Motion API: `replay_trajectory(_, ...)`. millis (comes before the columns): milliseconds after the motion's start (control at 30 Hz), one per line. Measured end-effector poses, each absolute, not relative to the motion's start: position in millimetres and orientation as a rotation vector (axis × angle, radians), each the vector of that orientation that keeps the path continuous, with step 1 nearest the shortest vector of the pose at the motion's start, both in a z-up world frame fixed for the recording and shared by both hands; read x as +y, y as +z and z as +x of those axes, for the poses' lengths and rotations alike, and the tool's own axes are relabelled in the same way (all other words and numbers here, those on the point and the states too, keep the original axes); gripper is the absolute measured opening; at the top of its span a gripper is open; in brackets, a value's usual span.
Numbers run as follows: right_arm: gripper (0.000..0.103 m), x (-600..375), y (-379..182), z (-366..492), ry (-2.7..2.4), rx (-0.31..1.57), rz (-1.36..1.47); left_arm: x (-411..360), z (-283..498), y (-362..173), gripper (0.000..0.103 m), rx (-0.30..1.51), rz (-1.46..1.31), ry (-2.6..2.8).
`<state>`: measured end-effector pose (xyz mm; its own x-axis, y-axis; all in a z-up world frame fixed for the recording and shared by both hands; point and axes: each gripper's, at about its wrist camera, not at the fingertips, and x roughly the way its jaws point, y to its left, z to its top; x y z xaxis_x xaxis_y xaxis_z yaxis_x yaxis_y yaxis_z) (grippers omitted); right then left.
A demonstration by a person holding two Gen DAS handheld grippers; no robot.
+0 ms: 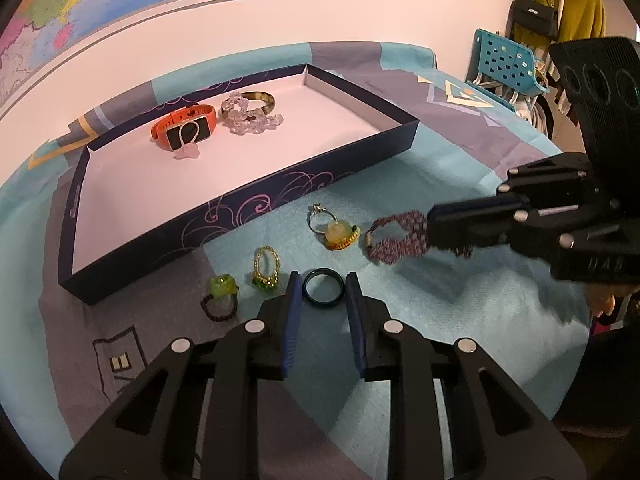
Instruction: Organize jewelry
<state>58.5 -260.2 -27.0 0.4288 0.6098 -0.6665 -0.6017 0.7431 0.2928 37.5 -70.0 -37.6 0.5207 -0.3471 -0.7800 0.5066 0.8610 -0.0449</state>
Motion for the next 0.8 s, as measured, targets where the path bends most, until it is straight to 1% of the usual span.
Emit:
replay_trajectory(300, 0.004, -266.0, -13.5, 57.4, 0.769, 0.798, 0.049, -57.6, 30.8, -30.0, 0.022, 0.874, 0.138, -0.517)
replay_trajectory(800, 0.004, -269.0, 10.2, 74.4, 0.762, 0.729, 0.078, -46.4, 32.7, 3.2, 0.023, 0.788, 0.108, -0.484)
